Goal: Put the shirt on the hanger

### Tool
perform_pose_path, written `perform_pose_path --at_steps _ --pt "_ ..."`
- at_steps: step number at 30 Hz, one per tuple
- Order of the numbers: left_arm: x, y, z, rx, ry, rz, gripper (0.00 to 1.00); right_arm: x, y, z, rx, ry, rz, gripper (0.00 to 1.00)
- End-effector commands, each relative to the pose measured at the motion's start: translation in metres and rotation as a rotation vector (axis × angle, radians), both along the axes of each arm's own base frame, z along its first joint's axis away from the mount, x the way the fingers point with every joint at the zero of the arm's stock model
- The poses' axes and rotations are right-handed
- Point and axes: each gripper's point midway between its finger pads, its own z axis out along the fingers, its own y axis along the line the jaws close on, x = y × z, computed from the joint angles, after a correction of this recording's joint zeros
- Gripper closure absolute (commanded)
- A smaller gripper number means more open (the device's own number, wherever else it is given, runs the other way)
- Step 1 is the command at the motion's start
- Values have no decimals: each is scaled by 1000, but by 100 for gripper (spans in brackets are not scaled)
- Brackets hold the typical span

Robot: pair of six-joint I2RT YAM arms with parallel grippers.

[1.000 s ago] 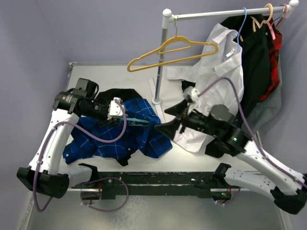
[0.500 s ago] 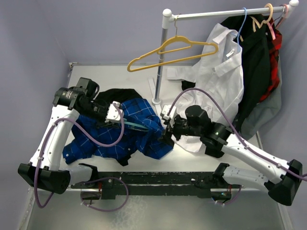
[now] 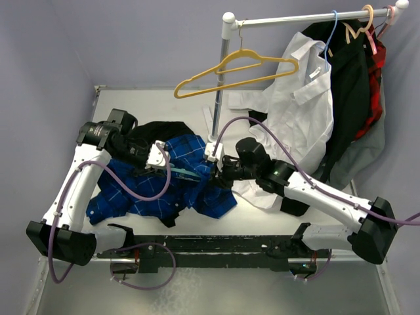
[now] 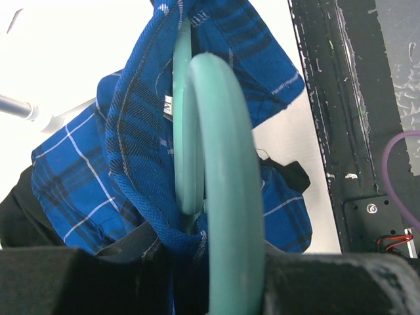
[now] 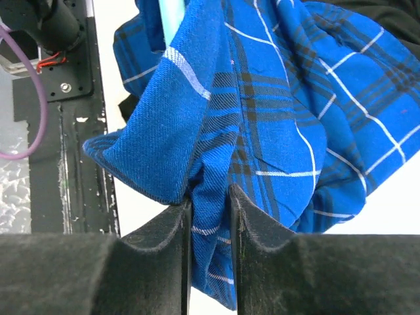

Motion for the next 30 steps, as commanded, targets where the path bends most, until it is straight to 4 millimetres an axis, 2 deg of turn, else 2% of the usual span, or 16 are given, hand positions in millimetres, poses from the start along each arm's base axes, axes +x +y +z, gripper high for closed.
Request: perform_pose_path --at_steps 1,4,12,17,25,26,27,28,29,30 --pt "0 -9 5 -70 -8 -20 100 -4 28 53 171 -61 84 75" --pt "1 -10 5 -75 -2 -20 100 -7 39 72 210 -66 115 76" --pt "4 -14 8 -102 -6 -19 100 -16 67 76 214 -47 185 77" --pt "4 -15 10 -106 -11 -17 100 -13 78 69 199 -30 197 73" --pt "0 -13 11 -102 -22 -19 100 -8 83 40 141 23 176 60" --pt "0 -13 11 -100 -25 -19 100 -7 83 37 137 22 172 61" --pt "-1 -12 11 -99 -29 -20 100 -7 82 36 135 20 167 67" --pt "-1 -12 12 -100 -30 -21 100 -6 82 34 133 19 162 78" --pt "-2 -12 12 -101 -32 -22 100 -5 81 33 130 17 153 95" --pt "-2 -12 13 -102 -35 -22 100 -3 79 30 124 19 139 100"
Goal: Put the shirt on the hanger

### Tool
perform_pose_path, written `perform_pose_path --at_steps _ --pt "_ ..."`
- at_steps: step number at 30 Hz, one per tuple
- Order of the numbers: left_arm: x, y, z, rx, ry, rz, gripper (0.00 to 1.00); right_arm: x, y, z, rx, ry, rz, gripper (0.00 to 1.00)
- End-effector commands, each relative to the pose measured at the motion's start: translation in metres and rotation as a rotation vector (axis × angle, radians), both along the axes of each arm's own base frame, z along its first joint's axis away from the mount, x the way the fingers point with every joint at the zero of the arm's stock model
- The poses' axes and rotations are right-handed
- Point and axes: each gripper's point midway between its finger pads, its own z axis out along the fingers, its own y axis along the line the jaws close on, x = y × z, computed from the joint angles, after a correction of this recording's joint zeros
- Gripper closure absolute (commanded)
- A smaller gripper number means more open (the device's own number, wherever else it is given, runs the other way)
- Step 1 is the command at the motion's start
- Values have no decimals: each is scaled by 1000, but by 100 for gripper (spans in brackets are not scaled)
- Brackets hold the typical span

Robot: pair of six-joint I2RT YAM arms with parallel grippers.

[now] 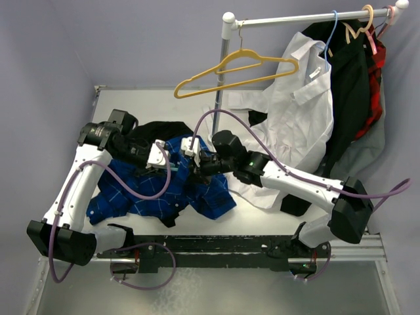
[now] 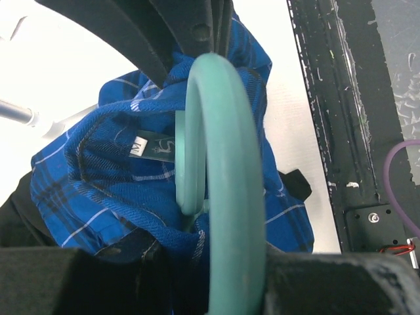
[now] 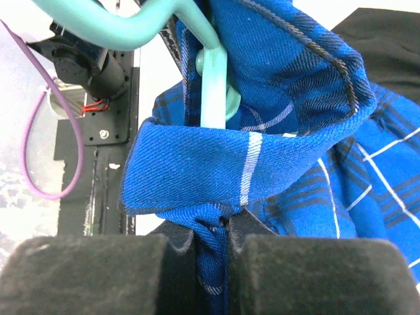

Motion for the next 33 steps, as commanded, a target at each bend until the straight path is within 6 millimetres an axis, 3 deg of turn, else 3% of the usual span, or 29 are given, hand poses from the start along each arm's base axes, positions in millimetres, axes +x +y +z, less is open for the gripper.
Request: perform_pose_path --at_steps 1,4,5,7,8,12,16,24,28,30,33 --pt "-5 -9 17 -79 -49 -30 100 3 0 12 40 -28 -33 100" --pt "-6 -11 22 -95 -52 -21 99 -6 -6 8 71 11 -39 100" --pt "-3 -12 25 -105 -46 1 76 -11 -9 6 83 30 -46 100" --pt "7 -14 33 -121 -33 71 5 -14 -18 3 109 51 -90 100" --pt "13 -14 38 -128 -40 108 0 -14 -23 5 123 58 -116 100" --pt "27 -8 59 -150 -176 218 0 -15 -38 3 141 98 -203 100" --pt "39 4 65 -122 -228 294 0 -9 -53 -7 125 111 -304 100" --pt "59 73 -1 51 -246 365 0 -14 -87 8 143 67 -389 100" --pt "81 105 -20 82 -212 441 0 -24 -91 15 139 70 -347 100" --pt "87 112 -26 85 -162 470 0 -26 -92 15 126 72 -342 100" --pt "81 107 -28 56 -78 463 0 -25 -94 14 116 70 -348 100"
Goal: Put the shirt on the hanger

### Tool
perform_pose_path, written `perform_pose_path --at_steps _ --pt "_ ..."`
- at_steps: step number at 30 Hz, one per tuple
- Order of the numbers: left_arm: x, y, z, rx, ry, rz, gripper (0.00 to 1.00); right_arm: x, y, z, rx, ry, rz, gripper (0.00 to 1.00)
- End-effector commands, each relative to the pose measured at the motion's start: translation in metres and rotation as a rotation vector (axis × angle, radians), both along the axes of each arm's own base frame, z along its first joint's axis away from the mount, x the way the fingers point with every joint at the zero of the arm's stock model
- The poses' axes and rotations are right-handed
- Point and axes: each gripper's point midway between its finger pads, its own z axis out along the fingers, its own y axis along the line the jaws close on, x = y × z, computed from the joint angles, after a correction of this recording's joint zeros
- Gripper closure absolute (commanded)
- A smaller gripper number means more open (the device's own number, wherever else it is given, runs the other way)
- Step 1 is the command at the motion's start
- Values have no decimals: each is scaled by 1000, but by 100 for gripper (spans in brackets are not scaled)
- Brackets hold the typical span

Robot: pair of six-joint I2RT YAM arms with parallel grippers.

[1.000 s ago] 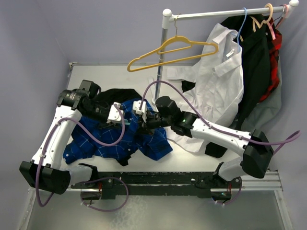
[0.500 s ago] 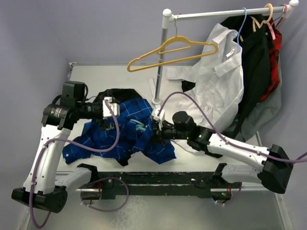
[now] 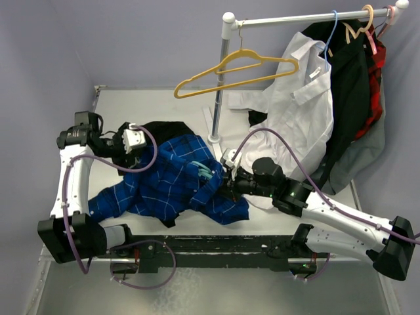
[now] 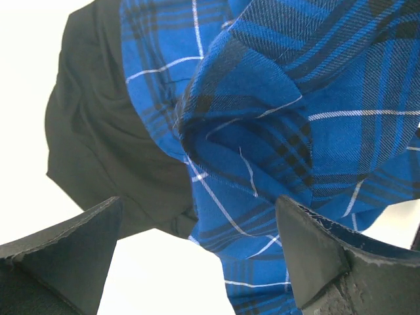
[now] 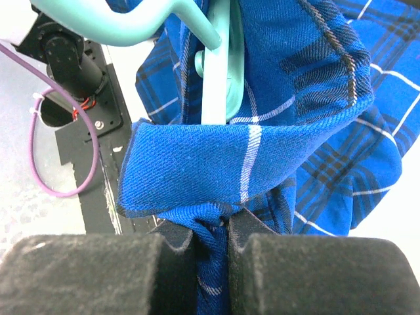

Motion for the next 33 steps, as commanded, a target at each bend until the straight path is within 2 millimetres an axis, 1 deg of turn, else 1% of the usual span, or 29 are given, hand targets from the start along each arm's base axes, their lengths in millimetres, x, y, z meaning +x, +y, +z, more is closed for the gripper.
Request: perform_pose_path --at_steps 1,5,8,9,12,13,16,18,22,26,33 --pt "-6 -9 9 -56 15 -49 0 2 1 22 34 -35 1 100" --pt "-12 -16 4 -110 58 -31 0 5 2 22 31 -38 -9 100" --pt "-30 -28 -1 -185 162 -70 1 6 2 20 20 -37 -17 100" --pt "-36 -32 -1 -213 190 -86 0 7 1 19 15 -34 -19 100" --pt "-52 -42 2 -280 253 -122 0 8 1 17 4 -30 -25 100" --pt "-54 -44 3 -295 260 -121 0 8 0 17 2 -29 -27 100" --pt "-52 -46 3 -321 275 -83 0 8 0 16 0 -31 -30 100" --pt "-41 -42 -3 -317 271 -1 0 10 -1 15 -7 -30 -39 100" --pt "-26 -35 -27 -244 250 154 0 12 -2 17 -7 -35 -56 100" --pt "-30 -33 -42 -176 202 229 0 13 -3 19 -8 -40 -60 100" --pt "-48 -21 -62 -71 198 257 0 12 -5 17 -26 -40 -58 100"
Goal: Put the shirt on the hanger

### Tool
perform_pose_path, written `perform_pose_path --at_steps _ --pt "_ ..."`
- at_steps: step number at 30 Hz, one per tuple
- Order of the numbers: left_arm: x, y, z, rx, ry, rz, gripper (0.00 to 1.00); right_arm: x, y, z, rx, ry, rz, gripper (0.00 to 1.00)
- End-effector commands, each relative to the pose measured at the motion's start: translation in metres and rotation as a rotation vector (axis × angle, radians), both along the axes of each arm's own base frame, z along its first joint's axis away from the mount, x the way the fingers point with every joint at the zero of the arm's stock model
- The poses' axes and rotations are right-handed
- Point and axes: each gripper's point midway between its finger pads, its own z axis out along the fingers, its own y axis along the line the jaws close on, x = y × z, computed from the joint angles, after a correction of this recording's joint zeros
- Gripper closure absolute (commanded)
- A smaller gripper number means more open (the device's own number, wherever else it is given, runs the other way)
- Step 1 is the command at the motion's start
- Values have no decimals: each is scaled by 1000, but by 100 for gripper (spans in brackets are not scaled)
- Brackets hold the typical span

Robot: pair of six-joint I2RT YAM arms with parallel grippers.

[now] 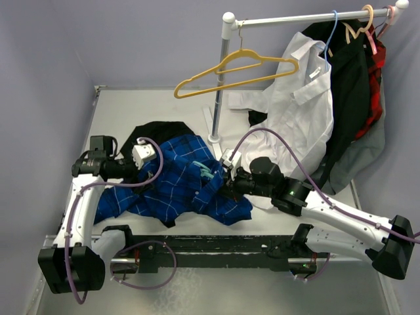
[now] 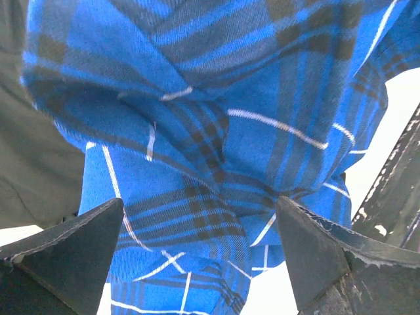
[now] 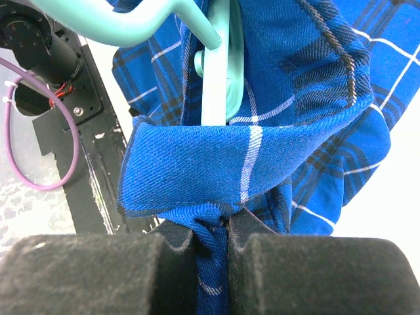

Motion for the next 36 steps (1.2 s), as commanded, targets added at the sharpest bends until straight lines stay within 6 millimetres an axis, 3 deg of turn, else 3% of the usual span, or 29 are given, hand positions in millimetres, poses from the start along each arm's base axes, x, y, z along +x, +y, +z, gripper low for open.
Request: perform_pose_path --at_steps 1,9,11,13,15,16,20,25,28,33,34,36 --pt "1 13 -11 78 -32 49 2 8 5 33 58 -69 -10 100" --pt "-16 22 -38 149 2 30 14 7 4 33 56 -67 -9 100" --pt "-16 22 -41 148 1 31 23 7 4 32 54 -66 -8 100" --pt "-11 22 -40 147 -13 41 54 7 4 32 53 -66 -9 100" --pt "-4 24 -37 151 -28 63 95 8 3 32 50 -66 -17 100" --pt "2 27 -33 161 -45 78 100 9 2 33 49 -67 -25 100" --pt "37 61 -17 308 -181 191 100 15 -6 40 57 -62 -97 100" --pt "69 118 -25 412 -218 279 100 11 -22 45 69 -45 -152 100" --pt "71 120 -28 342 -131 274 100 11 -28 48 89 -52 -180 100" --pt "66 110 -23 294 -125 263 100 18 -38 49 96 -58 -254 100" --pt "61 104 -21 269 -111 247 95 20 -40 50 100 -62 -272 100" --pt "48 86 -11 188 -73 205 52 26 -47 55 119 -58 -339 100"
